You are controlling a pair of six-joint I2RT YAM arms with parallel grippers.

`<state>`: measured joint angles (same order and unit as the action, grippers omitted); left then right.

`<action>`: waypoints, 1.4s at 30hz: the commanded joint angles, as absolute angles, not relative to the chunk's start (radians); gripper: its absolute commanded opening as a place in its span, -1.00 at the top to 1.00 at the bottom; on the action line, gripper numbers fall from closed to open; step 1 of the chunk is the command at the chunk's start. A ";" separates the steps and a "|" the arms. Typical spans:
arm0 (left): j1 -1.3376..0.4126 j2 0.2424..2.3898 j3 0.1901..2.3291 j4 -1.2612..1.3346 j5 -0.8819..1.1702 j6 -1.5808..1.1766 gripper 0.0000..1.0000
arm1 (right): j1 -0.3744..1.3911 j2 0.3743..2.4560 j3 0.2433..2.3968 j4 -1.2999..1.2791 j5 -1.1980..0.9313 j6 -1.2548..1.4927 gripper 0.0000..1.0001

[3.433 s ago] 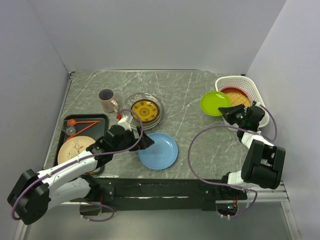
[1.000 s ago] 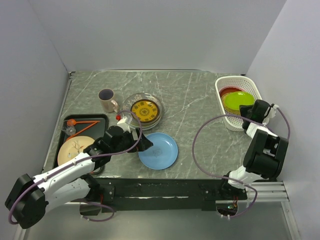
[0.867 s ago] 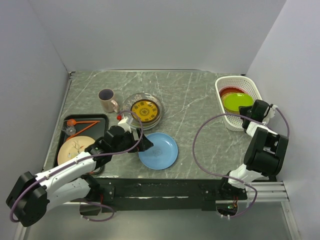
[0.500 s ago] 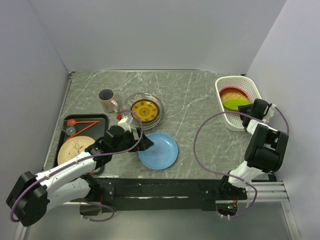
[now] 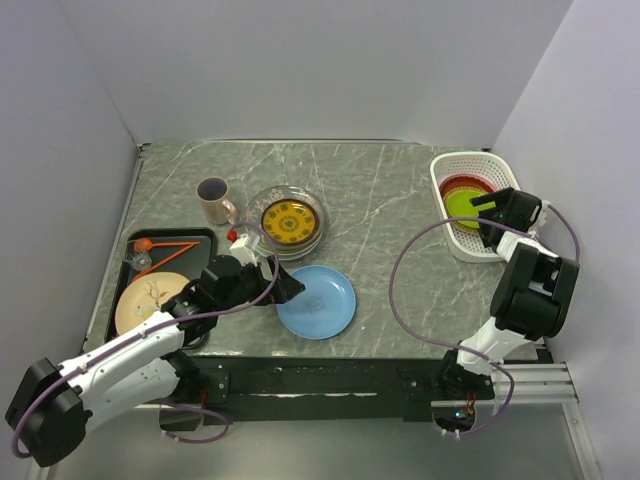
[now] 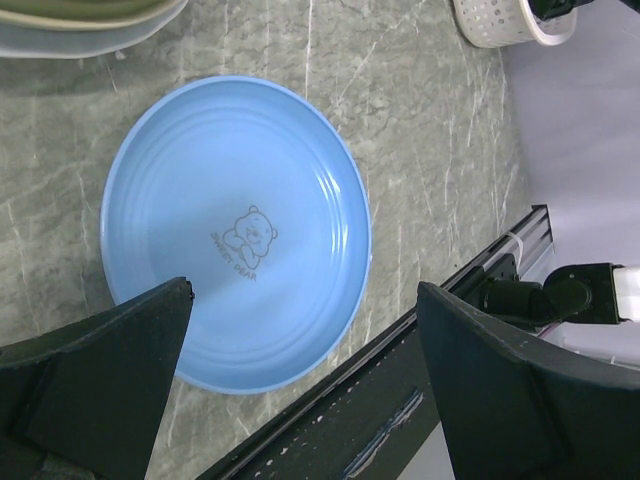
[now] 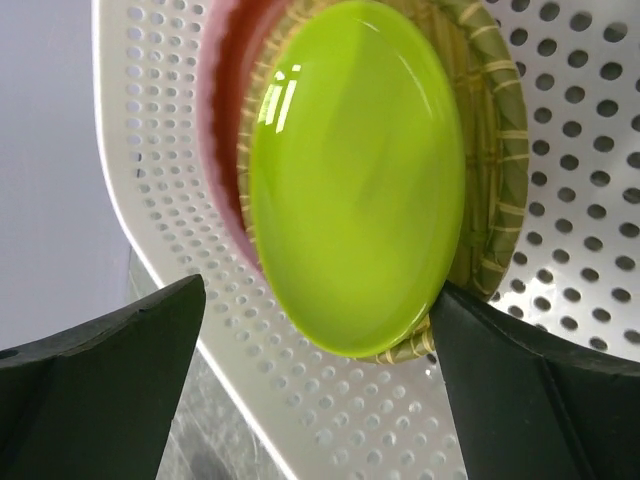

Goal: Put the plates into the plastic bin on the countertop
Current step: Place the plate in the plastic bin, then pick up the plate at the center of the board.

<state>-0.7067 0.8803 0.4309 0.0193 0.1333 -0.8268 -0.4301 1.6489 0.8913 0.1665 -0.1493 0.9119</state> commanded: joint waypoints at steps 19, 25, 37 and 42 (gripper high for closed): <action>-0.710 0.859 0.477 -0.087 0.054 -0.807 -0.99 | -0.434 1.272 0.816 0.063 -0.130 0.839 -1.00; -0.710 0.896 0.502 -0.141 0.008 -0.813 -0.99 | -0.407 1.253 0.807 0.064 -0.196 0.816 -1.00; -0.710 1.031 0.479 -0.117 0.003 -0.853 -0.88 | -0.195 1.178 0.758 0.094 -0.262 0.741 -1.00; -0.710 1.074 0.485 -0.112 0.003 -0.854 -0.83 | -0.098 1.183 0.730 0.097 -0.299 0.727 -1.00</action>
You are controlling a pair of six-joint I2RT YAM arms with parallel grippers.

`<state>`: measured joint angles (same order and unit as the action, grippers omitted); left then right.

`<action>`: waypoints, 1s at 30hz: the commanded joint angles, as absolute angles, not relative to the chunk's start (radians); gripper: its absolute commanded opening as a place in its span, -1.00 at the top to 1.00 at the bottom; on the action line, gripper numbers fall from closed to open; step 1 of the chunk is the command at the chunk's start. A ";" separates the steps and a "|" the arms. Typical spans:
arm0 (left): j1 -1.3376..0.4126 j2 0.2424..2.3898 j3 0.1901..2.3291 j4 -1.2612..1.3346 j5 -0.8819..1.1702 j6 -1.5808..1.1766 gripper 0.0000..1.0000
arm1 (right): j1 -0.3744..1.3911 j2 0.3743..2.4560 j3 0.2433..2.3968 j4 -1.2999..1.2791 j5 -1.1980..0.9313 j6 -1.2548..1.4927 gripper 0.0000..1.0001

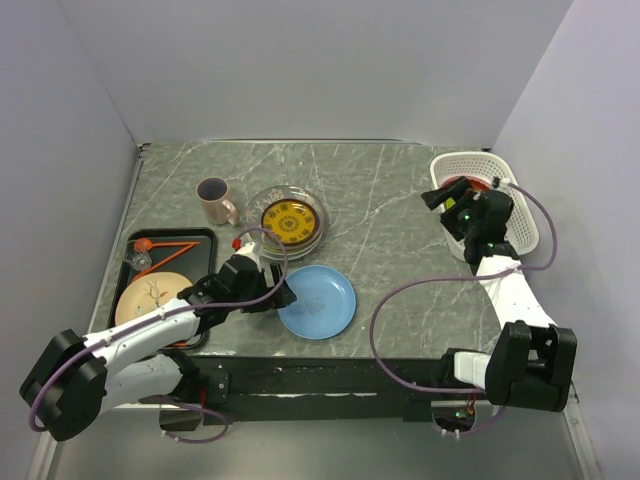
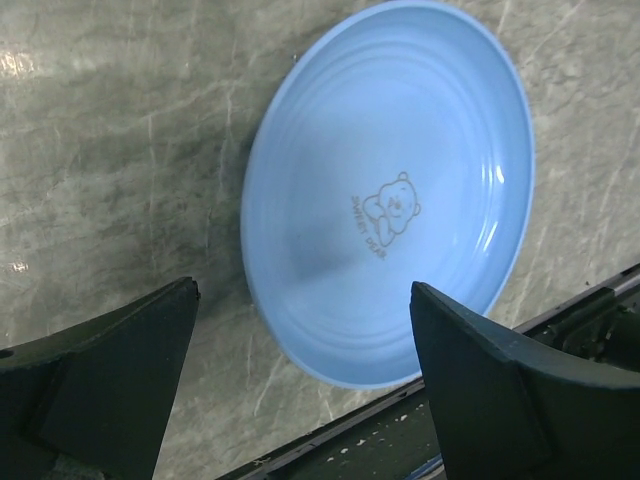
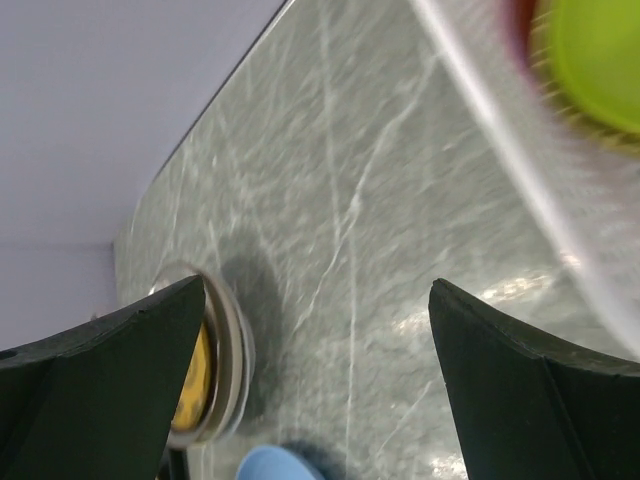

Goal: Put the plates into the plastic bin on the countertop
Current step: Pick up the plate at the center of the board.

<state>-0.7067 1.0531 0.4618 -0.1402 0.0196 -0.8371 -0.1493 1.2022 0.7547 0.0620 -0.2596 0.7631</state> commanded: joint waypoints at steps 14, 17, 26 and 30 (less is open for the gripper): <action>-0.710 1.222 0.463 -0.008 0.048 -0.880 -0.26 | -0.044 1.209 0.687 0.135 -0.357 0.732 -1.00; -0.710 1.261 0.456 0.054 0.060 -0.891 -0.18 | -0.043 1.218 0.695 0.135 -0.367 0.727 -1.00; -0.710 1.338 0.477 0.054 0.052 -0.884 0.99 | -0.043 1.233 0.690 0.146 -0.391 0.727 -1.00; -0.710 1.318 0.469 0.063 0.051 -0.891 0.99 | -0.041 1.227 0.687 0.135 -0.394 0.716 -1.00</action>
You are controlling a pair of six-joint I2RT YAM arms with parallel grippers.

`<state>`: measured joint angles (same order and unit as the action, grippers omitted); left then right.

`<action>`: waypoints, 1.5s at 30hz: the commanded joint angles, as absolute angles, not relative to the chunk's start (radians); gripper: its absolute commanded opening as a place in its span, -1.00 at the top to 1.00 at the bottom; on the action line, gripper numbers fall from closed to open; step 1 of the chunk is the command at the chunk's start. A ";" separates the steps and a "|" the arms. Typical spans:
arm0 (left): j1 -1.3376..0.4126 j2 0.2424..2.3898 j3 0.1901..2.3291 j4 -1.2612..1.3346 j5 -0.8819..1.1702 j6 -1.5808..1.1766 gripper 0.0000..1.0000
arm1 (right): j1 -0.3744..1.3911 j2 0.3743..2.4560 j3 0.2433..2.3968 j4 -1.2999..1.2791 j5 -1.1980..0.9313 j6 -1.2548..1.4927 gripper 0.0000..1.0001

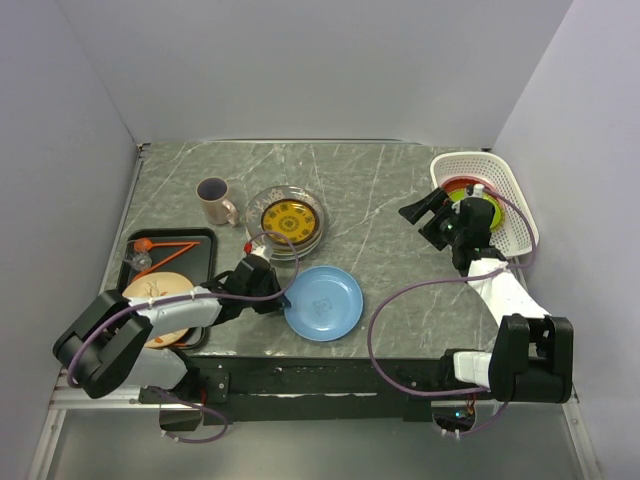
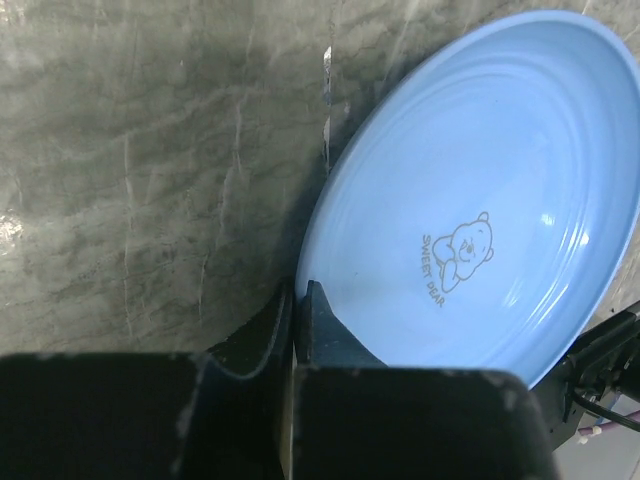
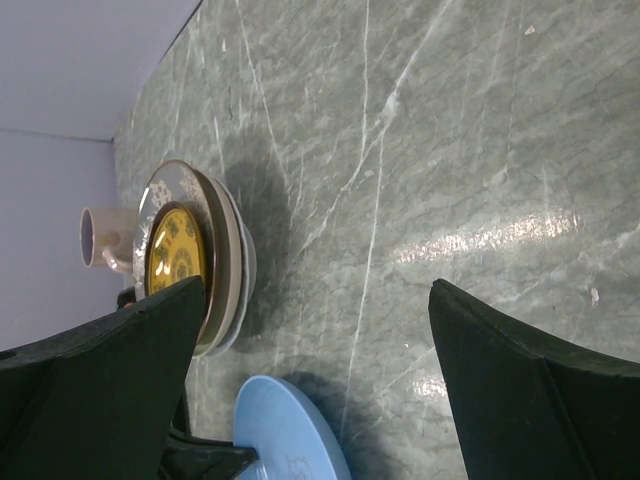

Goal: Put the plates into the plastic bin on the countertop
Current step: Pick up the plate at the center of the board.

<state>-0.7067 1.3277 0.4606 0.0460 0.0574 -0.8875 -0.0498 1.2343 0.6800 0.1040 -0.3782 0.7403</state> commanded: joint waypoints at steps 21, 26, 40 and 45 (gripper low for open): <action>-0.709 1.206 0.502 0.058 0.047 -0.908 0.99 | -0.040 1.167 0.600 0.103 -0.517 0.686 -1.00; -0.710 1.232 0.514 0.101 0.078 -0.922 0.99 | -0.025 1.154 0.566 0.098 -0.561 0.669 -1.00; -0.710 1.224 0.509 0.087 0.077 -0.928 0.99 | 0.149 1.132 0.414 0.216 -0.637 0.707 -1.00; -0.710 1.230 0.512 0.083 0.090 -0.922 0.99 | 0.195 1.120 0.377 0.262 -0.641 0.730 -0.97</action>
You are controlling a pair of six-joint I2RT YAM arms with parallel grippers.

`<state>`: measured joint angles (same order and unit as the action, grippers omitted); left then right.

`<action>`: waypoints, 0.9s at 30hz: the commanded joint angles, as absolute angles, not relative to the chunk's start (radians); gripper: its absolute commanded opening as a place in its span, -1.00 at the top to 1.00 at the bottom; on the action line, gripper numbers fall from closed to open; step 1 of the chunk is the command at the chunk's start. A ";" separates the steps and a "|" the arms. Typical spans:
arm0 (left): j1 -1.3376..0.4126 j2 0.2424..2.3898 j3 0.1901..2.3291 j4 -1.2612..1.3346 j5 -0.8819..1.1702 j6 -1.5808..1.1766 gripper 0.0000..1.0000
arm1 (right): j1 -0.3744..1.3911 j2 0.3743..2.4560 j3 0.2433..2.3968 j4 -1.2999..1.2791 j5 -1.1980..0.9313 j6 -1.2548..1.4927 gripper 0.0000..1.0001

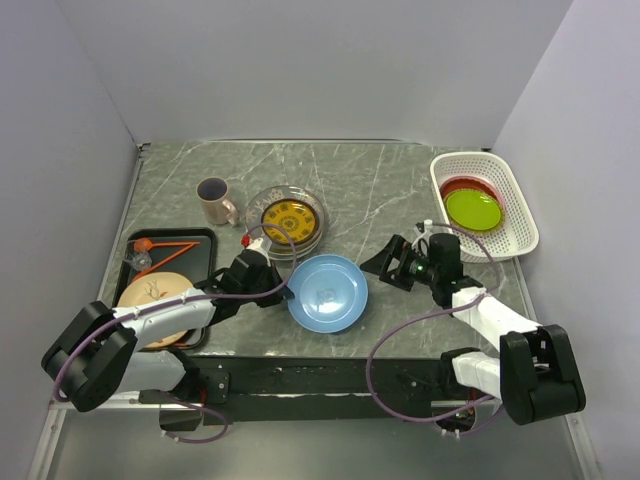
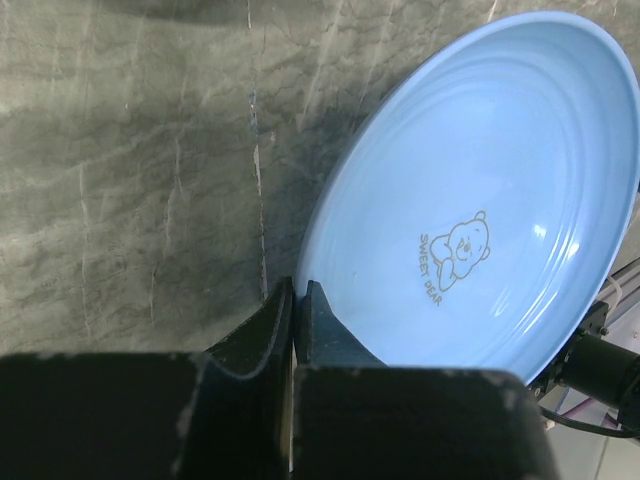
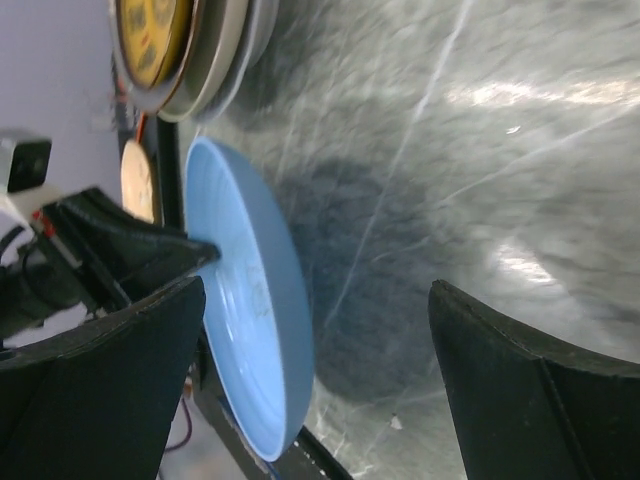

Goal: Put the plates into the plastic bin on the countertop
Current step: Pick up the plate at the center of the board.

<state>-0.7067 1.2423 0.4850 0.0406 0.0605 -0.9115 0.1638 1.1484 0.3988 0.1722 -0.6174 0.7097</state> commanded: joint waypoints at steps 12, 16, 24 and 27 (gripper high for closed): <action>-0.710 1.207 0.515 0.063 0.081 -0.917 0.99 | 0.239 1.132 0.353 0.294 -0.658 0.749 -0.80; -0.710 1.210 0.506 0.075 0.084 -0.919 0.99 | 0.253 1.167 0.330 0.350 -0.681 0.779 -0.68; -0.710 1.224 0.512 0.101 0.104 -0.910 0.99 | 0.296 1.193 0.316 0.383 -0.680 0.798 -0.50; -0.710 1.242 0.514 0.121 0.118 -0.908 0.99 | 0.305 1.203 0.310 0.390 -0.677 0.801 -0.42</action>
<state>-0.7067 1.2388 0.4850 0.0425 0.0830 -0.9108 0.2905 1.1896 0.3199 0.3302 -0.6674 0.7925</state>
